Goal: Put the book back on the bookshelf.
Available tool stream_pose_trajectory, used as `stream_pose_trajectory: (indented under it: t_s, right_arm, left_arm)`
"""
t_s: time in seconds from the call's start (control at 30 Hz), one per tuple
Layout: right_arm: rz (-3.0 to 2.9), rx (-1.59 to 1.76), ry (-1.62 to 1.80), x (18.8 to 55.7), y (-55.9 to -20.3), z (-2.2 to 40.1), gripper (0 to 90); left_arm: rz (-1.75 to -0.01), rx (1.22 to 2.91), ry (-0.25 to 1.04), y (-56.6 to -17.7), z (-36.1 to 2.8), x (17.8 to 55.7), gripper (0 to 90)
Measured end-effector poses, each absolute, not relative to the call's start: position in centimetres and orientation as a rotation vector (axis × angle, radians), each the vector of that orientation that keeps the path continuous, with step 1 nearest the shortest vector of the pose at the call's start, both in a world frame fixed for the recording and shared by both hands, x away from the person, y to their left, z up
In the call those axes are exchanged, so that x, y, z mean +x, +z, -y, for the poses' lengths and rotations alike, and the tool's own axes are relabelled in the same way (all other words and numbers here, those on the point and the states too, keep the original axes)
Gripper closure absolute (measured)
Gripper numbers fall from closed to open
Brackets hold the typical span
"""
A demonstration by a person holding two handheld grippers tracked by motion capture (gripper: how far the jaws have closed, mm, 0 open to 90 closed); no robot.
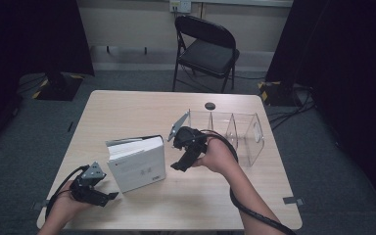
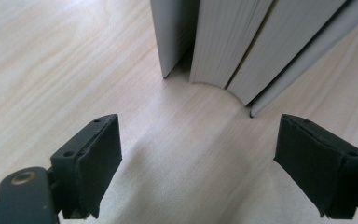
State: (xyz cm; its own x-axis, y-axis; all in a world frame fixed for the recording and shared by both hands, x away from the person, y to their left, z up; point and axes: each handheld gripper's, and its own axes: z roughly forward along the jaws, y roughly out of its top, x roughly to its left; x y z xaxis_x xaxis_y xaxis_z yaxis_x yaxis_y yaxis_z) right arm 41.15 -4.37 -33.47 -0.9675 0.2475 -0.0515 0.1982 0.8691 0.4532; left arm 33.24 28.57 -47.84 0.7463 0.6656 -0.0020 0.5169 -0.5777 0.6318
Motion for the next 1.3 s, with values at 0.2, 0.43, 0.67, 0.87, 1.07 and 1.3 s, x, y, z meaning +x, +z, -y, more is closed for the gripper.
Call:
stream_pose_trajectory:
  t_s: [0.2,0.43,0.67,0.87,1.07,1.3]
  right_arm:
    - [-2.924,0.328,0.703,41.2,-32.7,3.5,18.1]
    - [-2.940,0.287,0.702,41.5,-32.3,2.4,18.1]
    - [-2.930,0.263,0.731,41.9,-31.6,1.2,19.7]
    - [-2.935,0.236,0.726,42.0,-31.0,0.1,19.8]
    - [-2.940,0.182,0.711,41.8,-30.5,-1.4,20.2]
    - [-2.953,0.080,0.696,41.5,-30.8,-3.1,23.0]
  left_arm:
    - [-0.906,2.315,0.329,-48.4,-28.8,33.2,15.3]
    - [-0.897,2.317,0.320,-48.9,-28.6,33.1,15.2]
    - [-0.892,2.298,0.310,-49.1,-28.7,33.0,15.3]
    - [-0.870,2.291,0.314,-49.2,-28.9,33.1,15.4]
    - [-0.869,2.288,0.311,-49.2,-29.0,33.0,15.4]
    - [-0.867,2.288,0.312,-49.2,-29.0,33.0,15.6]
